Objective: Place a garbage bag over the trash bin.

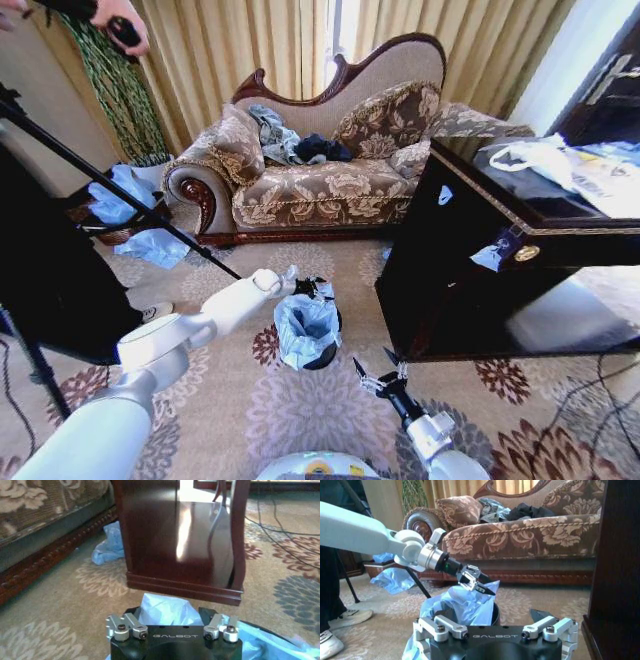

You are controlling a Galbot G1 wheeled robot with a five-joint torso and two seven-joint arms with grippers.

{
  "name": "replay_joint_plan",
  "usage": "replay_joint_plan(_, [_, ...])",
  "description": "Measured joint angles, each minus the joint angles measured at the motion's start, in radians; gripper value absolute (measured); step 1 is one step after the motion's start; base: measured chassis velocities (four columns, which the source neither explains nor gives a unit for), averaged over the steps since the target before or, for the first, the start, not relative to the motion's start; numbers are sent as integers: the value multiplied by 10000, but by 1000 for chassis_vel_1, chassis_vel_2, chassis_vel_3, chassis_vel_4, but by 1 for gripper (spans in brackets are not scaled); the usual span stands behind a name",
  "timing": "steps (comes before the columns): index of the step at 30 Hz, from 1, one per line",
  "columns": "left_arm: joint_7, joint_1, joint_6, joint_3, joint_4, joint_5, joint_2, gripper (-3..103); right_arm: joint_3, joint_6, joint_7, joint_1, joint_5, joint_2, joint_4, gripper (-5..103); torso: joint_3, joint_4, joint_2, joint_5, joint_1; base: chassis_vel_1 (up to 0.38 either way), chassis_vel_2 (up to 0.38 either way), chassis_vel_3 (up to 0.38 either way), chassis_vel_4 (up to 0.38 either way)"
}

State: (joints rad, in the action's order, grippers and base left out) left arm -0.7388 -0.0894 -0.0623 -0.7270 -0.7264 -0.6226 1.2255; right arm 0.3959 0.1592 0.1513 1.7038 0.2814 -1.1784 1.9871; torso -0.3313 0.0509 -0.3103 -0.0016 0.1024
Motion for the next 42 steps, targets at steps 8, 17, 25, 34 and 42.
replay_joint_plan(8, [-405, 88, -382, 470, 291, 716, 9, 49, -1, 122, 9, -23, 34, -49, -120, 100, 0, 0, 0, -3, 1, 0, 0, 0, 0])
replay_joint_plan(17, [-871, 379, -236, 241, -575, 298, -1063, 49, -43, 181, 32, -113, 82, -90, -195, 100, 0, -3, 0, -3, 0, 0, 0, 0, 0])
replay_joint_plan(25, [-813, 130, -320, 256, -323, 255, -840, 79, -36, 215, 51, -54, 78, -97, -243, 100, 0, -3, 0, -3, 0, 0, 0, 0, 0])
replay_joint_plan(34, [-462, 210, -567, 810, 1316, 850, 275, 52, -10, 261, 61, 78, 84, -83, -225, 100, 1, 1, 0, 0, 0, 0, 0, 0, 0])
replay_joint_plan(42, [446, -131, -669, 1206, 1617, 615, 692, 24, -137, 250, 64, 89, 118, -87, 180, 100, 0, 0, 0, 0, 0, 0, 0, 0, 0])
